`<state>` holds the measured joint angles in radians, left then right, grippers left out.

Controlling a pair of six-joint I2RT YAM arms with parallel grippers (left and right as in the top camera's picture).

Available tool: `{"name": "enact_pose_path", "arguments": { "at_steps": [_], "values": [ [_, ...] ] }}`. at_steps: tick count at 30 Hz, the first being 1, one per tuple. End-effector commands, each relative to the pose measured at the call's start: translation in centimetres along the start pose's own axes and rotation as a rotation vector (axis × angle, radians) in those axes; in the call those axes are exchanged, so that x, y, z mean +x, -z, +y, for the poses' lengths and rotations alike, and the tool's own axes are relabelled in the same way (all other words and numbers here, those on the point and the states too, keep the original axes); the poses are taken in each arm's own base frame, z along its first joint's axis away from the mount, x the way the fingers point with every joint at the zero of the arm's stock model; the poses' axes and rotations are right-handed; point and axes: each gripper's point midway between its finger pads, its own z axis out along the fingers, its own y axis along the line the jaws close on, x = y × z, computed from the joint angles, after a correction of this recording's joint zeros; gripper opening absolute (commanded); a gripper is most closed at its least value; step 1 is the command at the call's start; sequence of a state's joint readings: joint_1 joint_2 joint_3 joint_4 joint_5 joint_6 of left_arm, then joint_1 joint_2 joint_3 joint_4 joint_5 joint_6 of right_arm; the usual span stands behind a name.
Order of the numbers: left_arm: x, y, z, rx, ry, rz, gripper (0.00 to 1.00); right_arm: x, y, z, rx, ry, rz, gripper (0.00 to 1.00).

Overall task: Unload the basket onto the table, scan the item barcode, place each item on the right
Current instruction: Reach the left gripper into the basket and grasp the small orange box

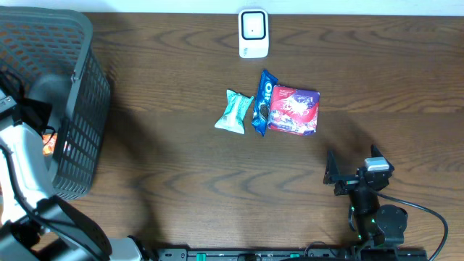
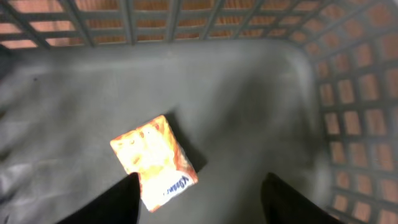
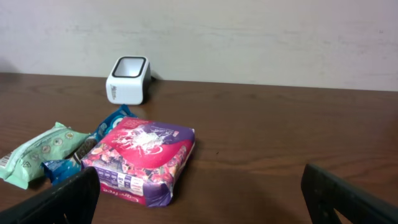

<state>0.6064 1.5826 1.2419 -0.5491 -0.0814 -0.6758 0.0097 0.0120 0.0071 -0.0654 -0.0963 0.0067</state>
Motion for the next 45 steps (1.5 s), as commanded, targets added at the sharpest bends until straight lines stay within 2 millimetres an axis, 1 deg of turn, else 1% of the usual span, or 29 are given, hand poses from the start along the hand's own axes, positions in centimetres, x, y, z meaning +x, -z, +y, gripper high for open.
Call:
{"name": "enact_pose_path", "arguments": {
  "at_steps": [1, 4, 8, 14, 20, 23, 26, 29, 31, 36, 37, 38, 39, 43, 45],
  "values": [
    [1.3, -2.6, -0.2, -0.027, -0.03, 0.038, 0.68, 0.0, 0.0, 0.3, -0.012, 0.012, -0.001, 0.99],
    [2.3, -4.3, -0.6, -0.035, -0.048, 0.058, 0.69, 0.0, 0.0, 0.3, -0.012, 0.012, 0.0, 0.99],
    [3.9, -6.8, -0.7, -0.058, -0.071, 0.095, 0.69, 0.0, 0.0, 0.3, -0.012, 0.012, 0.0, 0.99],
    [5.8, -9.6, 0.7, -0.12, -0.084, 0.15, 0.69, 0.0, 0.0, 0.3, -0.012, 0.012, -0.001, 0.99],
    [7.6, -11.4, 2.2, -0.178, -0.098, 0.21, 0.69, 0.0, 0.0, 0.3, -0.012, 0.012, -0.001, 0.99],
    [8.0, -11.5, 2.5, -0.189, -0.1, 0.223, 0.67, 0.0, 0.0, 0.3, -0.012, 0.012, 0.0, 0.99],
    [8.3, -11.3, 2.8, -0.202, -0.103, 0.239, 0.62, 0.0, 0.0, 0.3, -0.012, 0.012, -0.001, 0.99],
    [9.0, -10.9, 3.7, -0.235, -0.108, 0.271, 0.53, 0.0, 0.0, 0.3, -0.012, 0.012, 0.0, 0.99],
    [9.1, -10.5, 3.9, -0.244, -0.11, 0.279, 0.49, 0.0, 0.0, 0.3, -0.012, 0.012, -0.001, 0.99],
    [8.7, -9.3, 4.2, -0.263, -0.088, 0.274, 0.51, 0.0, 0.0, 0.3, -0.012, 0.012, -0.001, 0.99],
    [8.8, -9.0, 4.4, -0.275, -0.073, 0.274, 0.53, 0.0, 0.0, 0.3, -0.012, 0.012, -0.001, 0.99],
    [8.9, -8.8, 4.8, -0.296, -0.059, 0.277, 0.58, 0.0, 0.0, 0.3, -0.012, 0.012, -0.001, 0.99],
    [9.0, -8.8, 4.9, -0.304, -0.06, 0.279, 0.61, 0.0, 0.0, 0.3, -0.012, 0.012, 0.0, 0.99],
    [8.8, -8.5, 6.1, -0.365, -0.07, 0.263, 0.67, 0.0, 0.0, 0.3, -0.012, 0.012, -0.001, 0.99],
    [8.6, -8.3, 6.6, -0.388, -0.078, 0.251, 0.69, 0.0, 0.0, 0.3, -0.012, 0.012, -0.001, 0.99]
  ]
}}
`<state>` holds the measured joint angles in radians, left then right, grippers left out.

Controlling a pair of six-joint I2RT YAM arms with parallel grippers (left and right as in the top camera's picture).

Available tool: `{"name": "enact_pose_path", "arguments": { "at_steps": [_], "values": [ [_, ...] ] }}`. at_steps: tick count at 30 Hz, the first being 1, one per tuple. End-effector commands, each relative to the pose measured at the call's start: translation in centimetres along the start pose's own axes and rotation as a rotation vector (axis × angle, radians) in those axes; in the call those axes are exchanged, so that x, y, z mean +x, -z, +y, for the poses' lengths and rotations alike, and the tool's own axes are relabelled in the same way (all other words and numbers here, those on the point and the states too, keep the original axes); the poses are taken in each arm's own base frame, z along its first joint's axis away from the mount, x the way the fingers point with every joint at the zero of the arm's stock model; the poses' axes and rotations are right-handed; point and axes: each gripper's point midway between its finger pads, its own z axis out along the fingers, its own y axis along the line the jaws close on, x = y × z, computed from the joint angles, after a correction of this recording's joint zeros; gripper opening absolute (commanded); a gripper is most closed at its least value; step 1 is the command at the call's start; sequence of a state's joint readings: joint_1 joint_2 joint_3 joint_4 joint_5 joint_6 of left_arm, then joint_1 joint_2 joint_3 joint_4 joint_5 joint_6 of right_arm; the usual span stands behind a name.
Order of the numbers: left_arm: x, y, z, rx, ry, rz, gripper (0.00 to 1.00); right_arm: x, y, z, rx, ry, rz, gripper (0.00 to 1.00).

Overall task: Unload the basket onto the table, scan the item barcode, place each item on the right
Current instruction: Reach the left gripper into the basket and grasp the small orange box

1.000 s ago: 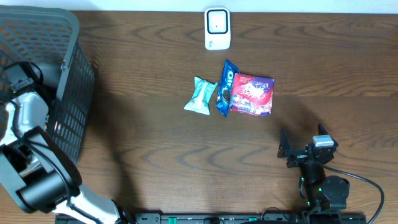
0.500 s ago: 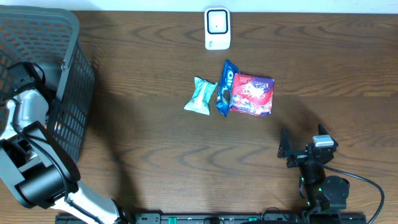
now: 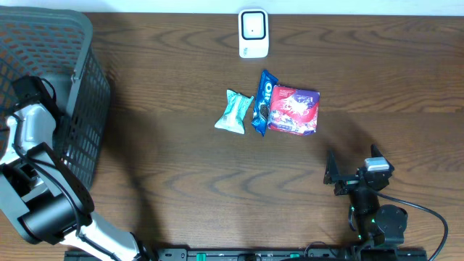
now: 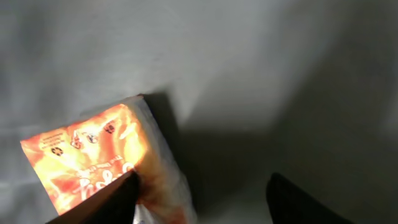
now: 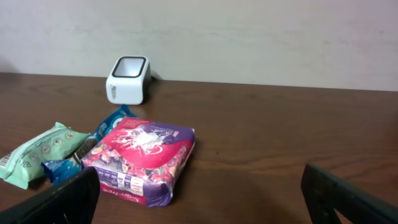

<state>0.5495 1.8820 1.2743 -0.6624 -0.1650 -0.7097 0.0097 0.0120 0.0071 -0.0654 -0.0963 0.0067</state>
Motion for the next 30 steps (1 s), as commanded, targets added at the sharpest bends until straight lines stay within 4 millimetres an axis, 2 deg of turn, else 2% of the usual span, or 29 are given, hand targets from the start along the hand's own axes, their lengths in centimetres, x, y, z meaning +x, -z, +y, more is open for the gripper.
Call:
{"name": "enact_pose_path", "arguments": {
  "at_steps": [1, 5, 11, 14, 22, 30],
  "values": [
    [1.2, -1.4, 2.2, -0.096, 0.012, 0.028, 0.69, 0.0, 0.0, 0.3, -0.012, 0.012, -0.001, 0.99],
    [0.6, -0.8, 1.9, -0.091, 0.014, 0.02, 0.69, 0.0, 0.0, 0.3, -0.012, 0.012, -0.001, 0.99],
    [-1.4, 1.9, 0.7, -0.05, 0.002, -0.021, 0.69, 0.0, 0.0, 0.3, -0.012, 0.012, -0.001, 0.99],
    [-1.7, 2.4, 0.6, -0.048, 0.003, -0.023, 0.69, 0.0, 0.0, 0.3, -0.012, 0.012, 0.0, 0.99],
    [-0.1, 1.5, 2.2, -0.107, 0.004, 0.018, 0.69, 0.0, 0.0, 0.3, -0.012, 0.012, 0.0, 0.99],
    [0.5, -0.1, 3.5, -0.188, 0.015, 0.017, 0.69, 0.0, 0.0, 0.3, -0.012, 0.012, 0.0, 0.99]
  ]
}}
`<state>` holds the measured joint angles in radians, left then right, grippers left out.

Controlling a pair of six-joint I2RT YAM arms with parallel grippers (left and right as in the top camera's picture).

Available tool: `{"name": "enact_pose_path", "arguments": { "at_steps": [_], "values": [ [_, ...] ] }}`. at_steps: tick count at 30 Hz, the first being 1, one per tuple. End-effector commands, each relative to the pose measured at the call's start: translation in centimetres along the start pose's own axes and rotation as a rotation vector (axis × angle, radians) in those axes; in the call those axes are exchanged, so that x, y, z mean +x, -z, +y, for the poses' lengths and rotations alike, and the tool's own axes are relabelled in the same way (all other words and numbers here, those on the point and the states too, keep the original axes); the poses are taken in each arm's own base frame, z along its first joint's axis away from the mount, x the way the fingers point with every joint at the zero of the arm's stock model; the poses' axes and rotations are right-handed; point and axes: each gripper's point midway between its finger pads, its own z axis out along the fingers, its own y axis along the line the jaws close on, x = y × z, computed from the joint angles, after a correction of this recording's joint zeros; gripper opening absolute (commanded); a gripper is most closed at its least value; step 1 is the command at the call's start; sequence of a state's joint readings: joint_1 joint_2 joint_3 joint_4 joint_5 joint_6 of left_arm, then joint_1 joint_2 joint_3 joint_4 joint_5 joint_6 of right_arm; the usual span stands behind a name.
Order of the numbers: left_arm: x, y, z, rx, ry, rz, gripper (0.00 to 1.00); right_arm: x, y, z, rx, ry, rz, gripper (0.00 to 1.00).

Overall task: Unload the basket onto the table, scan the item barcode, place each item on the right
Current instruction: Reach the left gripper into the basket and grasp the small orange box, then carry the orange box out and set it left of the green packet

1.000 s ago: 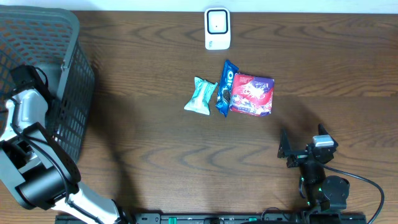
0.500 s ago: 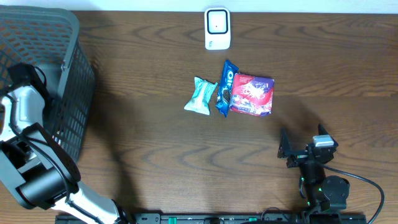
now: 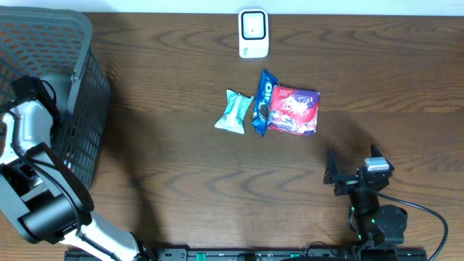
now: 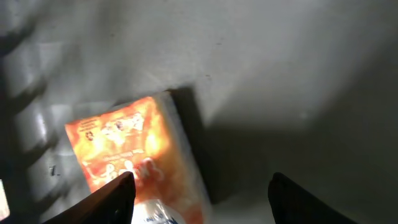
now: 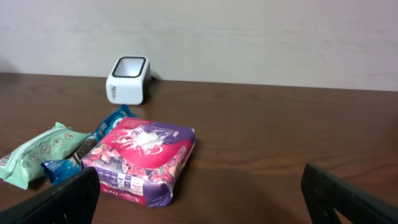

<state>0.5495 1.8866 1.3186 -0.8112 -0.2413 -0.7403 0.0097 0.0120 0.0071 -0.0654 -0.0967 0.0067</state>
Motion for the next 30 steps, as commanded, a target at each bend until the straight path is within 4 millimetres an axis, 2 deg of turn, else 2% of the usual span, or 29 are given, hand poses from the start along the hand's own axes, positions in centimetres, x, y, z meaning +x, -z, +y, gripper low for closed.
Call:
{"name": "enact_pose_path", "arguments": {
  "at_steps": [1, 3, 6, 9, 13, 17, 20, 24, 27, 30],
  "values": [
    [0.2, -1.5, 0.9, -0.065, 0.01, 0.005, 0.69, 0.0, 0.0, 0.3, -0.011, 0.012, 0.0, 0.99],
    [0.7, -2.5, 1.0, -0.087, 0.0, 0.025, 0.68, 0.0, 0.0, 0.3, -0.011, 0.012, 0.0, 0.99],
    [1.2, -3.4, 1.0, -0.108, -0.01, 0.045, 0.57, 0.0, 0.0, 0.3, -0.011, 0.012, 0.0, 0.99],
    [1.4, -3.7, 1.1, -0.114, -0.012, 0.051, 0.09, 0.0, 0.0, 0.3, -0.011, 0.012, 0.0, 0.99],
    [0.8, -3.1, 0.8, -0.097, -0.006, 0.035, 0.07, 0.0, 0.0, 0.3, -0.011, 0.012, -0.001, 0.99],
    [-0.3, -0.9, 0.3, -0.052, 0.003, 0.011, 0.07, 0.0, 0.0, 0.3, -0.011, 0.012, -0.001, 0.99],
    [-1.9, 2.3, -0.6, 0.036, -0.019, -0.036, 0.07, 0.0, 0.0, 0.3, -0.011, 0.012, 0.0, 0.99],
    [-3.9, 8.5, -1.5, 0.207, 0.019, -0.127, 0.07, 0.0, 0.0, 0.3, -0.011, 0.012, 0.0, 0.99],
    [-4.9, 14.0, -2.0, 0.387, 0.051, -0.203, 0.07, 0.0, 0.0, 0.3, -0.011, 0.012, 0.0, 0.99],
    [-5.1, 20.8, -2.2, 0.595, 0.019, -0.309, 0.07, 0.0, 0.0, 0.3, -0.011, 0.012, -0.001, 0.99]
  ]
}}
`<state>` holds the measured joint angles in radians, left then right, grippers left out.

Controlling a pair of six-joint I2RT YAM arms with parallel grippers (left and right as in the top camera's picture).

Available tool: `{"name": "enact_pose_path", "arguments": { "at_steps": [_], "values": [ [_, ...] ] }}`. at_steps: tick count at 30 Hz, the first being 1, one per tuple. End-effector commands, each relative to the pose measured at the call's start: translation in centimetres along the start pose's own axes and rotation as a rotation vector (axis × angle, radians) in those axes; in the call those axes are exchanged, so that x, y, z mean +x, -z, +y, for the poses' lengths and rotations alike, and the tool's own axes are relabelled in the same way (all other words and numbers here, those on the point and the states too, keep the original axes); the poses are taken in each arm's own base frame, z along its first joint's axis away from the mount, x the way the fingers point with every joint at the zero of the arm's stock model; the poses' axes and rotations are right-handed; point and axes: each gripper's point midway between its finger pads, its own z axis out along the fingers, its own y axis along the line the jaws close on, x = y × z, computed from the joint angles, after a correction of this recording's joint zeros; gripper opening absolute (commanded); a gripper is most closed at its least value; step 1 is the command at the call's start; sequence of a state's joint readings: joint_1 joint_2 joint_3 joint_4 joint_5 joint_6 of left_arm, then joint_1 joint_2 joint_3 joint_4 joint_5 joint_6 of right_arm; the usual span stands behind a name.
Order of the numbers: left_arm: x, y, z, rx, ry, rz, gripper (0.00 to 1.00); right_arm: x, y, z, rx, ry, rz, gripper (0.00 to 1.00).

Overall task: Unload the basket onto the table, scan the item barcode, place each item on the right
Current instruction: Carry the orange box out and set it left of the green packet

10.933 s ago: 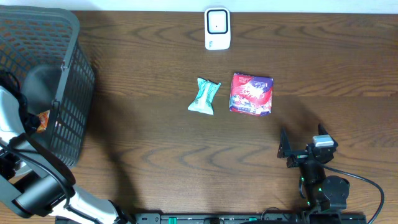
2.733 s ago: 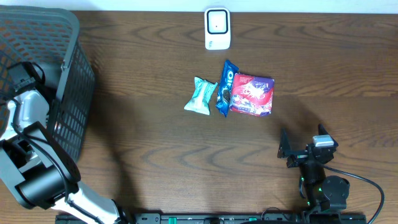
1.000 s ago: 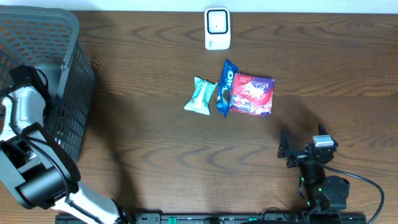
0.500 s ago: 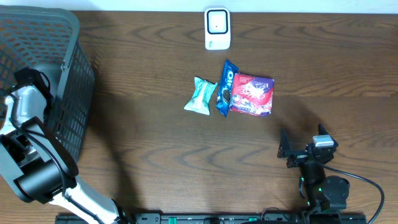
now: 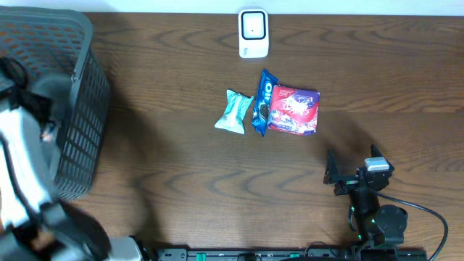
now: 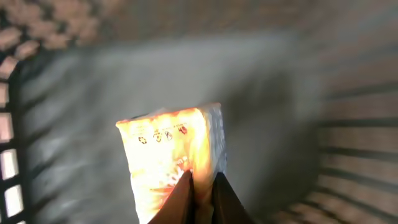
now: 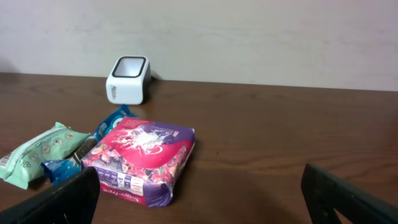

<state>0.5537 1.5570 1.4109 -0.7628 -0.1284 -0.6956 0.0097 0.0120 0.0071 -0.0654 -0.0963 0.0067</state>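
An orange snack packet [image 6: 168, 149] hangs edge-up above the grey floor of the basket in the blurred left wrist view. My left gripper [image 6: 202, 182] is shut on its lower edge. From overhead the left arm [image 5: 22, 145] is a blur over the dark mesh basket [image 5: 81, 51], with a small orange patch beside it. The white barcode scanner [image 5: 253, 32] stands at the table's far edge, also visible in the right wrist view [image 7: 128, 79]. My right gripper [image 7: 202, 196] stands open and empty near the front right [image 5: 354, 174].
A mint-green packet [image 5: 233, 112], a blue Oreo pack [image 5: 262, 101] and a red-and-purple pack [image 5: 293, 110] lie together mid-table in front of the scanner. The basket's tall mesh walls [image 6: 348, 155] surround the left gripper.
My left gripper was open astride the orange packet lying flat on the basket floor. Now it is shut on the packet, which is held up off the floor. The right arm is unchanged.
My left gripper was open above the orange packet in the basket. It then stood lower, close over the packet, and stayed open there. Now it grips the packet, raised inside the basket. The right arm and the table items never moved.
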Motion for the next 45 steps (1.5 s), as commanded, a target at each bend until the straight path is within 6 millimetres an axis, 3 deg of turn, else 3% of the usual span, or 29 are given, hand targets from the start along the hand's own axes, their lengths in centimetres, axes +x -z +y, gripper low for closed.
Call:
{"name": "enact_pose_path", "arguments": {
  "at_steps": [1, 3, 5, 8, 12, 15, 19, 22, 25, 29, 33, 39, 40, 41, 45],
  "values": [
    [-1.2, 7.0, -3.6, 0.256, -0.055, -0.066, 0.07, 0.0, 0.0, 0.3, -0.012, 0.012, -0.001, 0.99],
    [-0.9, 10.8, -5.6, 0.401, -0.081, -0.092, 0.07, 0.0, 0.0, 0.3, -0.012, 0.012, -0.001, 0.99],
    [0.7, 15.1, -8.1, 0.576, -0.138, -0.08, 0.07, 0.0, 0.0, 0.3, -0.012, 0.012, 0.0, 0.99],
    [4.9, 20.9, -11.5, 0.807, -0.303, -0.051, 0.07, 0.0, 0.0, 0.3, -0.012, 0.012, 0.0, 0.99],
    [11.9, 25.7, -14.7, 0.99, -0.572, -0.015, 0.08, 0.0, 0.0, 0.3, -0.012, 0.012, 0.0, 0.99],
    [17.8, 26.7, -16.0, 1.036, -0.769, 0.023, 0.07, 0.0, 0.0, 0.3, -0.012, 0.012, 0.0, 0.99],
    [24.9, 25.5, -17.3, 1.0, -1.006, 0.043, 0.07, 0.0, 0.0, 0.3, -0.012, 0.012, 0.0, 0.99],
    [29.5, 23.0, -18.1, 0.916, -1.136, 0.045, 0.07, 0.0, 0.0, 0.3, -0.012, 0.012, 0.0, 0.99],
    [32.8, 19.6, -18.8, 0.812, -1.267, 0.012, 0.07, 0.0, 0.0, 0.3, -0.012, 0.012, 0.0, 0.99],
    [34.5, 13.2, -19.0, 0.58, -1.367, -0.062, 0.07, 0.0, 0.0, 0.3, -0.012, 0.012, 0.0, 0.99],
    [36.6, 7.7, -17.9, 0.418, -1.474, -0.05, 0.08, 0.0, 0.0, 0.3, -0.012, 0.012, 0.0, 0.99],
    [39.4, 4.0, -16.5, 0.355, -1.543, 0.03, 0.09, 0.0, 0.0, 0.3, -0.012, 0.012, -0.001, 0.99],
    [39.6, 3.8, -16.4, 0.349, -1.548, 0.034, 0.16, 0.0, 0.0, 0.3, -0.012, 0.012, -0.001, 0.99],
    [39.7, 3.7, -16.3, 0.347, -1.549, 0.035, 0.33, 0.0, 0.0, 0.3, -0.012, 0.012, 0.0, 0.99],
    [39.5, 4.0, -16.6, 0.358, -1.541, 0.026, 0.55, 0.0, 0.0, 0.3, -0.012, 0.012, -0.001, 0.99]
  ]
}}
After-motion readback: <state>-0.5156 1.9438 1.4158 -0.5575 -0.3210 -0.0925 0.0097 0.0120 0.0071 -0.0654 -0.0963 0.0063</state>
